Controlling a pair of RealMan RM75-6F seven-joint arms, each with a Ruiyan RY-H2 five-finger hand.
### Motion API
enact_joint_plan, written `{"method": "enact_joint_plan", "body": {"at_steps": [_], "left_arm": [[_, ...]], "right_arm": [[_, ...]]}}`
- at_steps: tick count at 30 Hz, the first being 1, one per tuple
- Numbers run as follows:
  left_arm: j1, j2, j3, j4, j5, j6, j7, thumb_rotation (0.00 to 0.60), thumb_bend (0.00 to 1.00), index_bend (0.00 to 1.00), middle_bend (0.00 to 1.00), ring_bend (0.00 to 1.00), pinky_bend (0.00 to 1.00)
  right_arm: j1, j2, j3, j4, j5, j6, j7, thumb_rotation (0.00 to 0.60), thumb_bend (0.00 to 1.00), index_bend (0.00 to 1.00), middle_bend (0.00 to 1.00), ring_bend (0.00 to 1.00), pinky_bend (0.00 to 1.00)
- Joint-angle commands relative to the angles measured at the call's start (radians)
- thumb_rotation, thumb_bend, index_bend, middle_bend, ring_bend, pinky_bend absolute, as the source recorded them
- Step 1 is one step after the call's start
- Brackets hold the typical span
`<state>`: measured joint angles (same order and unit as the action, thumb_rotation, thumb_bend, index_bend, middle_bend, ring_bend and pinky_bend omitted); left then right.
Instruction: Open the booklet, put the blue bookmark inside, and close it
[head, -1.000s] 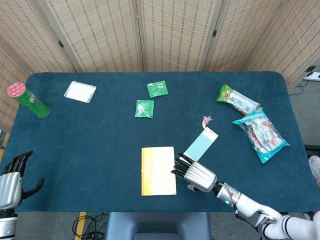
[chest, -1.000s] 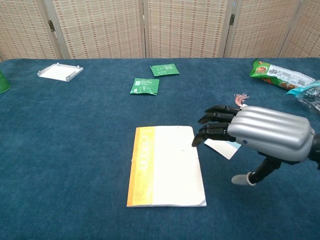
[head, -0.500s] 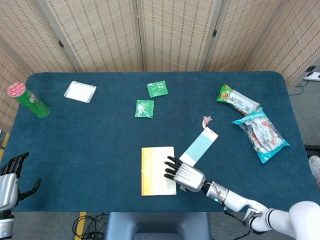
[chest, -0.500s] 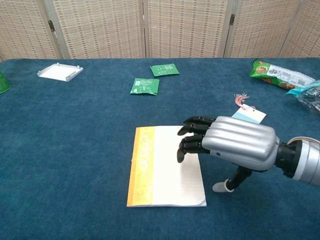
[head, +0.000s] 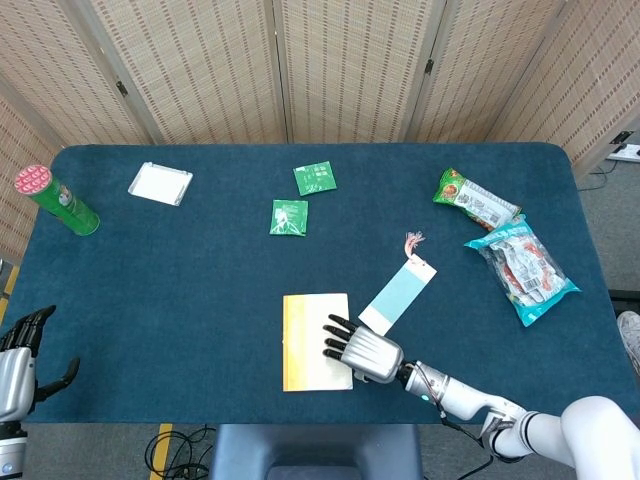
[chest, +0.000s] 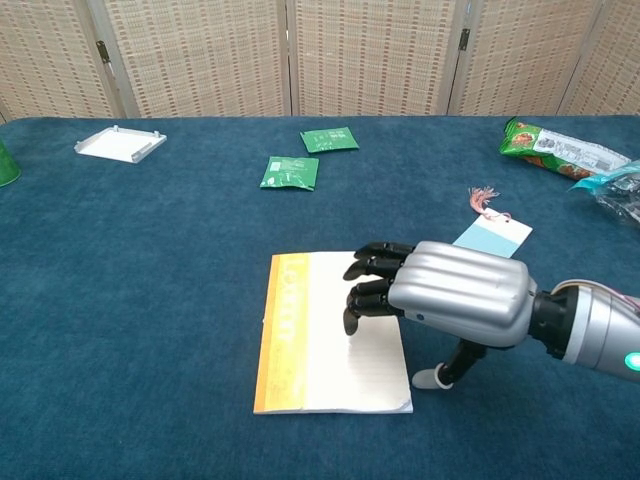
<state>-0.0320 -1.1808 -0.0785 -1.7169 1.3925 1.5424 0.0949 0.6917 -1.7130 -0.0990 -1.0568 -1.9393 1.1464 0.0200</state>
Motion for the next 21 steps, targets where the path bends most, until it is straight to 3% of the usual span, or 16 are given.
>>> {"method": "enact_joint_plan", "body": {"at_steps": [1,21], "left_arm": [[0.001,0.000,0.000,0.000,0.001,0.001,0.000,0.600,0.34,0.14,0.17,0.14,0.23],[0.008,0.002,-0.001,0.005,0.002,0.004,-0.008,0.600,0.34,0.14,0.17,0.14,0.23]], "right_arm": [[0.006,-0.004,-0.003,0.004,0.004,-0.004,-0.002,0.600,0.10,0.34,0.31,0.14,0.11],[0.047,-0.047,-0.027,0.065,0.018,0.003,0.005,0.600,0.25,0.39,0.34,0.17,0.11]]}}
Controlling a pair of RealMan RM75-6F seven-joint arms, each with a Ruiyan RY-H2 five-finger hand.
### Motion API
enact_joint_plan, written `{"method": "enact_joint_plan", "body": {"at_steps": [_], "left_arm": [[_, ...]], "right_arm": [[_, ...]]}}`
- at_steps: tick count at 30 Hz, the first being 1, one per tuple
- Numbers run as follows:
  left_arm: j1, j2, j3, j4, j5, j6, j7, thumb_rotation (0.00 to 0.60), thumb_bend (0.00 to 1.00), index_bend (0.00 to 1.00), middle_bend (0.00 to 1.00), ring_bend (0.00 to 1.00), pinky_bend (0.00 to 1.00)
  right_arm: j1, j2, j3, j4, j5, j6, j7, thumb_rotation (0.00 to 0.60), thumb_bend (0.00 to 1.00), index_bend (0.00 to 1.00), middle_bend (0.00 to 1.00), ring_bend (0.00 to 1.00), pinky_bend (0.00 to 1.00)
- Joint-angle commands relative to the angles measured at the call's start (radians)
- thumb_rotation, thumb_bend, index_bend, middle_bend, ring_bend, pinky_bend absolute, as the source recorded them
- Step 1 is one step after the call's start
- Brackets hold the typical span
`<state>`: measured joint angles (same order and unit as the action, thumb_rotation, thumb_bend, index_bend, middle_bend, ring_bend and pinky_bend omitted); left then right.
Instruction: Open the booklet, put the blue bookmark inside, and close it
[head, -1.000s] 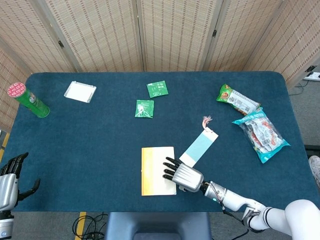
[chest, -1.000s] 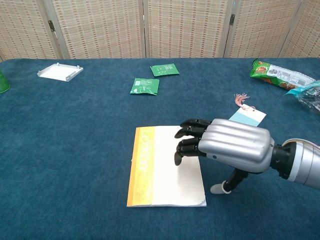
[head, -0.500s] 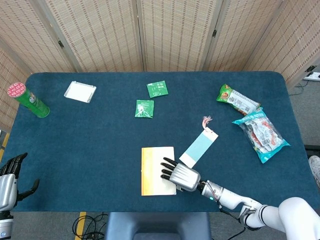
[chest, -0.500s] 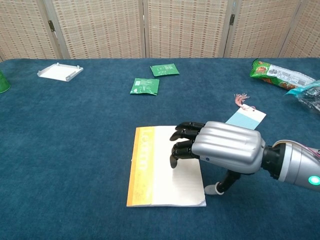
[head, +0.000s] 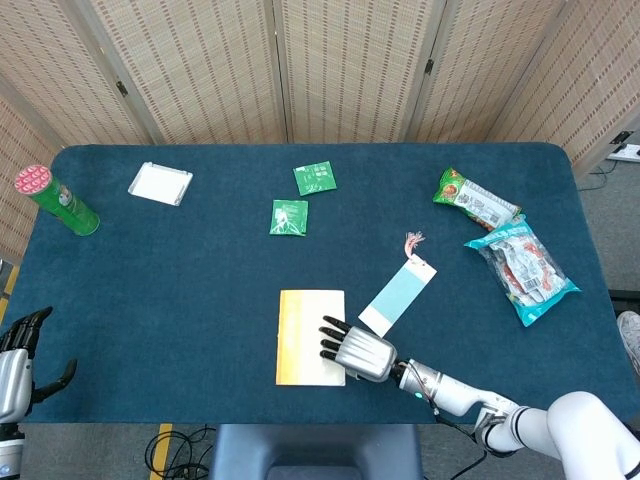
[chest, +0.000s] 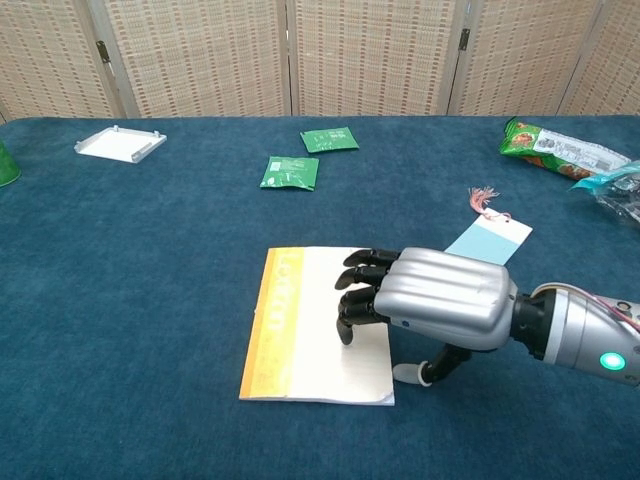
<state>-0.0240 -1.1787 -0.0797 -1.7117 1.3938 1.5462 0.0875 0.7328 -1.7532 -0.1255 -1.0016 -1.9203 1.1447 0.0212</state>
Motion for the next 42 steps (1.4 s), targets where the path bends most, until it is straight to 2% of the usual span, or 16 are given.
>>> {"method": "enact_joint_plan", "body": {"at_steps": [1,6,24,32,42], "left_arm": [[0.000,0.000,0.000,0.000,0.001,0.000,0.000,0.600,0.34,0.14,0.17,0.14,0.23],[0.001,0.001,-0.002,0.001,0.002,0.002,-0.005,0.600,0.34,0.14,0.17,0.14,0.23],[0.003,0.007,-0.004,0.003,0.006,0.001,-0.022,0.600,0.34,0.14,0.17,0.14,0.23],[0.005,0.013,-0.006,0.000,0.009,0.005,-0.029,0.600,0.34,0.14,0.17,0.14,0.23],[0.005,0.014,-0.008,0.001,0.011,0.006,-0.032,0.600,0.34,0.14,0.17,0.14,0.23]], "right_arm": [[0.007,-0.010,0.000,0.014,-0.001,0.008,0.004,0.600,0.26,0.40,0.35,0.18,0.12],[0.015,-0.026,0.002,0.038,-0.001,0.033,0.015,0.600,0.29,0.41,0.37,0.21,0.15],[0.041,-0.114,0.012,0.168,-0.004,0.122,0.079,0.600,0.33,0.51,0.43,0.29,0.16],[0.063,-0.147,0.012,0.225,-0.007,0.146,0.107,0.600,0.41,0.62,0.48,0.33,0.19],[0.055,-0.135,0.016,0.223,0.015,0.178,0.116,0.600,0.46,0.67,0.52,0.36,0.22]]}}
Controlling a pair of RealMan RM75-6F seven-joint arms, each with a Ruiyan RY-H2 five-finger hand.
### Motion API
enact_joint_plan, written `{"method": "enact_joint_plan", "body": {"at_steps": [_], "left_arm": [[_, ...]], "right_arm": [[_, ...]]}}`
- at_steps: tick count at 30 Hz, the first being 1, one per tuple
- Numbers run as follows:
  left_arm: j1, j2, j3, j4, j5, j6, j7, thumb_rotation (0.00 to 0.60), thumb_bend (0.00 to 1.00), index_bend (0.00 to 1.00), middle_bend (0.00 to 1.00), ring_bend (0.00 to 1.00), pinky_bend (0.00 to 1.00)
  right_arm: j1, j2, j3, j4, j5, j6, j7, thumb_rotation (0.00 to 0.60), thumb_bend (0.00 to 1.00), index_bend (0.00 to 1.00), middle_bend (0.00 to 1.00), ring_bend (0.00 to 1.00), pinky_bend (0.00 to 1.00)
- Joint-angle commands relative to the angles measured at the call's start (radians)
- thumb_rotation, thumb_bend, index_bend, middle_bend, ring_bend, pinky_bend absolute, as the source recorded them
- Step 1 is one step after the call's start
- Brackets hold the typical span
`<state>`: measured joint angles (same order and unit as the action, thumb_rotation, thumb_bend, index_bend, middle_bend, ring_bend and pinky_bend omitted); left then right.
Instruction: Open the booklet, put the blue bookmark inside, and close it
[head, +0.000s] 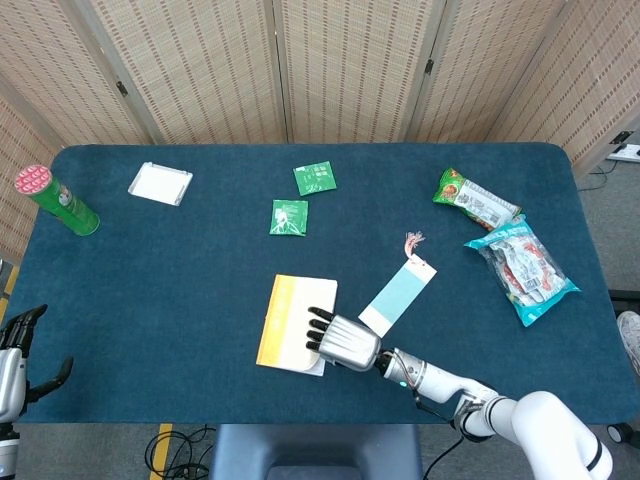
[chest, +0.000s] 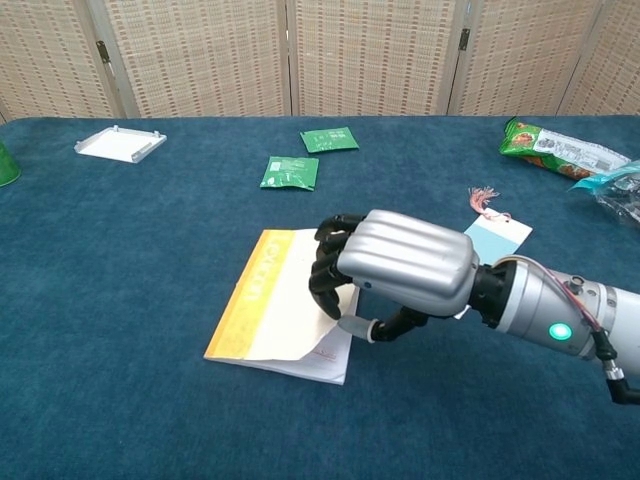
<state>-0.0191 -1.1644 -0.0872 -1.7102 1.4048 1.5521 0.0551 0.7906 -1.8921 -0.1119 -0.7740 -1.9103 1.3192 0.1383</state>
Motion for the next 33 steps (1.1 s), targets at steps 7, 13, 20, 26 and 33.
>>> {"method": "enact_joint_plan", "body": {"at_steps": [7,13,20,26,33], "left_arm": [[0.001,-0.001,0.002,0.005,0.001,-0.001,-0.001,0.600,0.34,0.14,0.17,0.14,0.23],[-0.003,0.000,-0.001,0.006,-0.002,-0.009,-0.004,0.600,0.34,0.14,0.17,0.14,0.23],[-0.003,0.003,-0.002,0.003,-0.004,-0.008,-0.004,0.600,0.34,0.14,0.17,0.14,0.23],[0.000,0.005,0.002,-0.001,0.007,-0.001,-0.005,0.600,0.34,0.14,0.17,0.14,0.23],[0.007,0.009,0.011,-0.003,0.017,0.004,-0.010,0.600,0.34,0.14,0.17,0.14,0.23]], "right_arm": [[-0.038,0.046,-0.012,-0.040,0.025,0.017,-0.022,0.600,0.49,0.71,0.55,0.42,0.26],[-0.074,0.119,-0.033,-0.099,0.025,0.049,-0.056,0.600,0.51,0.74,0.57,0.45,0.27],[-0.067,0.247,-0.037,-0.231,-0.021,0.101,-0.134,0.600,0.53,0.74,0.57,0.45,0.27],[0.012,0.285,-0.016,-0.268,-0.112,0.128,-0.161,0.600,0.53,0.74,0.57,0.45,0.27],[0.104,0.255,0.018,-0.272,-0.174,0.110,-0.167,0.600,0.52,0.74,0.57,0.45,0.27]]}}
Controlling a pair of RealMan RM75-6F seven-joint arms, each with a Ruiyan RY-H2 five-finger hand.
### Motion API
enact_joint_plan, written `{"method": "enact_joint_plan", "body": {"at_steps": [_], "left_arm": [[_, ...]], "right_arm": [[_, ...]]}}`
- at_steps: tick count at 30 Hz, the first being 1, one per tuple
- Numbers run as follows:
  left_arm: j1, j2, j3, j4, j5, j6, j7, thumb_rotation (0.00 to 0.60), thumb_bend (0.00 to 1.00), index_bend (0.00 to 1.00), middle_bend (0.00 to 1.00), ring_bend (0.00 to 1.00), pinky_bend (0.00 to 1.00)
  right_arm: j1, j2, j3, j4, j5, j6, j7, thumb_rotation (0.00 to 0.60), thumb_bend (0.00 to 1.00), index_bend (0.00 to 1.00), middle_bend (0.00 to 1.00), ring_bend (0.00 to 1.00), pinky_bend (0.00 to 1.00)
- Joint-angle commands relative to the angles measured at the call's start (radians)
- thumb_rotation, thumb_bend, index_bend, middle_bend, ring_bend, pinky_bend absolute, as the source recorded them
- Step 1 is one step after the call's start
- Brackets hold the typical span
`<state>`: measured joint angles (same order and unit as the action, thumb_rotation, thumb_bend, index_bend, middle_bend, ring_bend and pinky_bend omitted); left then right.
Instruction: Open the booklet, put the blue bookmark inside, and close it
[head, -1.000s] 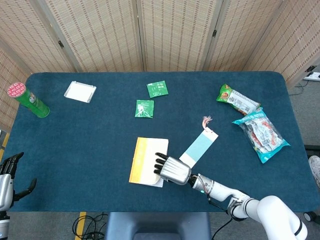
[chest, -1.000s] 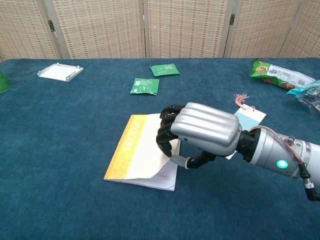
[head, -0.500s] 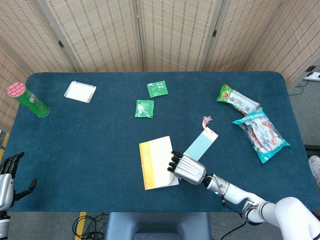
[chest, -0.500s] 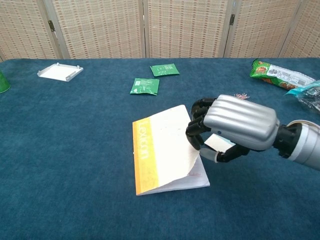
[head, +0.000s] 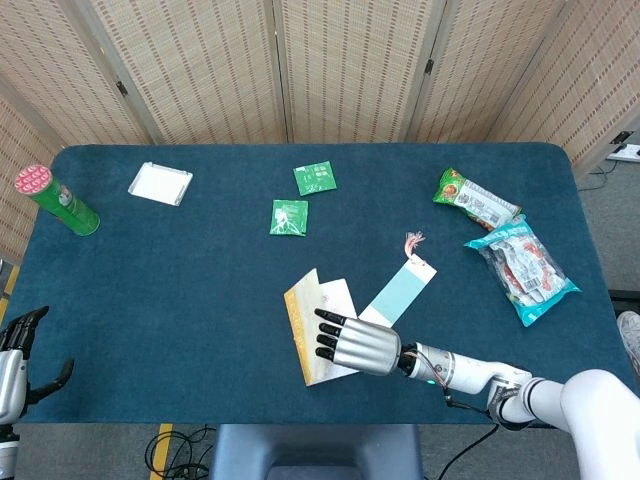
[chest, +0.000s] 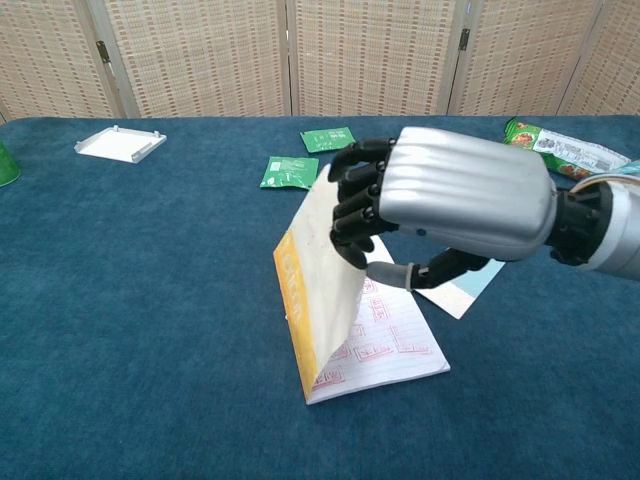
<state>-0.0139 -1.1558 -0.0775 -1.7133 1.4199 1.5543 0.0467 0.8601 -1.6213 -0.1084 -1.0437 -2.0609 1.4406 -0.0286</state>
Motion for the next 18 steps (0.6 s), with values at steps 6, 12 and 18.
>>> {"method": "enact_joint_plan", "body": {"at_steps": [6,12,18], "left_arm": [[0.009,0.002,0.008,0.007,0.004,0.006,-0.015,0.600,0.34,0.14,0.17,0.14,0.23],[0.017,0.004,0.011,0.011,0.010,0.015,-0.025,0.600,0.34,0.14,0.17,0.14,0.23],[0.019,0.005,0.012,0.018,0.010,0.014,-0.031,0.600,0.34,0.14,0.17,0.14,0.23]], "right_arm": [[0.104,-0.069,0.037,0.012,-0.046,-0.046,0.015,0.600,0.48,0.74,0.56,0.45,0.26],[0.145,-0.125,0.042,0.035,-0.045,-0.088,0.025,0.600,0.41,0.71,0.49,0.38,0.23],[0.159,-0.161,0.065,0.011,0.023,-0.176,0.016,0.600,0.25,0.32,0.27,0.22,0.20]]}}
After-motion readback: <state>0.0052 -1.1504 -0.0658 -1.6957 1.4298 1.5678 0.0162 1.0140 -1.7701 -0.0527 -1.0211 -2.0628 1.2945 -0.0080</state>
